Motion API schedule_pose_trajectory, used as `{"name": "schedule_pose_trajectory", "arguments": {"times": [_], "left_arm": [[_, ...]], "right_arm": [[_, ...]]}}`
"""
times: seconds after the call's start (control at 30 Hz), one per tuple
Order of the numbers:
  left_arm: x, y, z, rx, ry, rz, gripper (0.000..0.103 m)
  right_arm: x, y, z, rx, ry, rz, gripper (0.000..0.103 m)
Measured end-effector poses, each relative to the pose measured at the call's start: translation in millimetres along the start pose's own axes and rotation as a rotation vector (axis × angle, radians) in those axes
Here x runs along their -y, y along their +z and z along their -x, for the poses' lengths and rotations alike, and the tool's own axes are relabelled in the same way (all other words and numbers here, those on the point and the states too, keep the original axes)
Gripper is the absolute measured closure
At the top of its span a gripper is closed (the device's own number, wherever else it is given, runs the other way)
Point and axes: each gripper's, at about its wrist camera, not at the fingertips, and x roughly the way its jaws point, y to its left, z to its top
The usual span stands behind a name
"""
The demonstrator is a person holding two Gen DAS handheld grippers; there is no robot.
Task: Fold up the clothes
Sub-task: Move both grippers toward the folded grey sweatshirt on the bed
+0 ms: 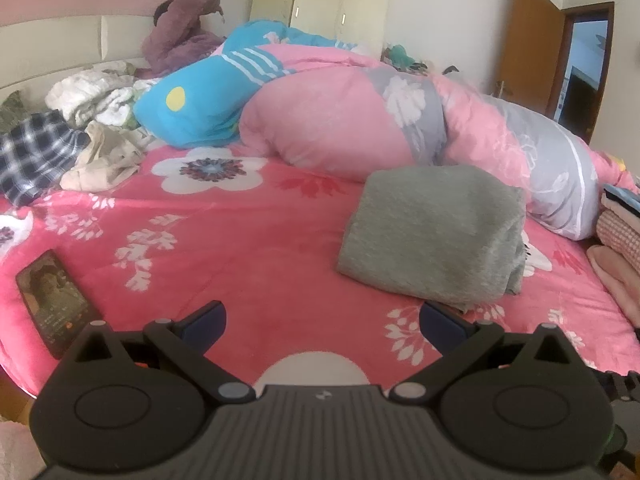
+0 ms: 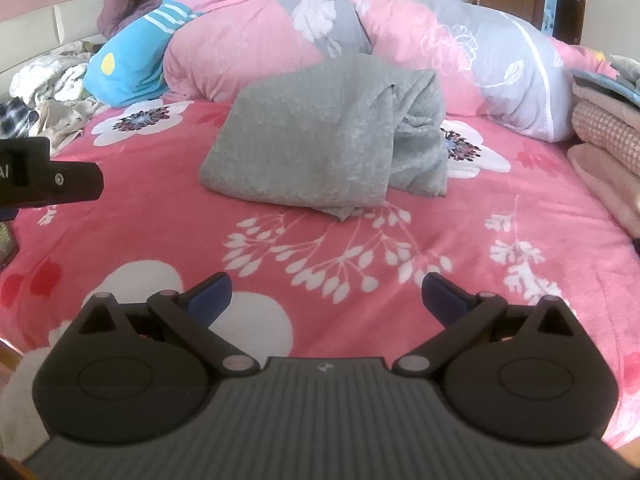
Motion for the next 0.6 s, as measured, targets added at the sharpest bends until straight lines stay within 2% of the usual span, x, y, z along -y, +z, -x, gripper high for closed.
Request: {"name": "schedule_pose_trajectory", "arguments": {"times": [0.1, 0.2, 0.3, 0.4, 0.53, 0.6], "left_arm": [[-4.5, 4.3, 1.6, -0.015, -0.002, -0.003, 0.000], [-6.9, 1.8, 4.9, 0.007, -0.007, 0.000, 0.000], [-9.2, 6.5, 8.4, 0.006, -0.015, 0.006, 0.000], [-8.3, 4.7, 13.4, 0.028, 0.005, 0.017, 0.000], [-6.0, 7.5, 15.1, 0.014, 0.021, 0.024, 0.000], [-3.7, 6.6, 14.8, 0.019, 0.005, 0.002, 0.000]], "right_arm": [[3.2, 0.2, -2.3, -0.008, 0.008, -0.004, 0.001], [9.6, 1.8, -3.2, -0.009, 0.008, -0.009, 0.001], [4.9, 0.7, 3.4, 0.009, -0.015, 0.002, 0.001], [5.2, -0.5, 7.7, 0.018, -0.029, -0.007, 0.001], [9.7, -0.9, 10.4, 0.020, -0.045, -0.025, 0.001], [10.5, -0.1, 11.9, 0.019, -0.055, -0.026, 0.001]]}}
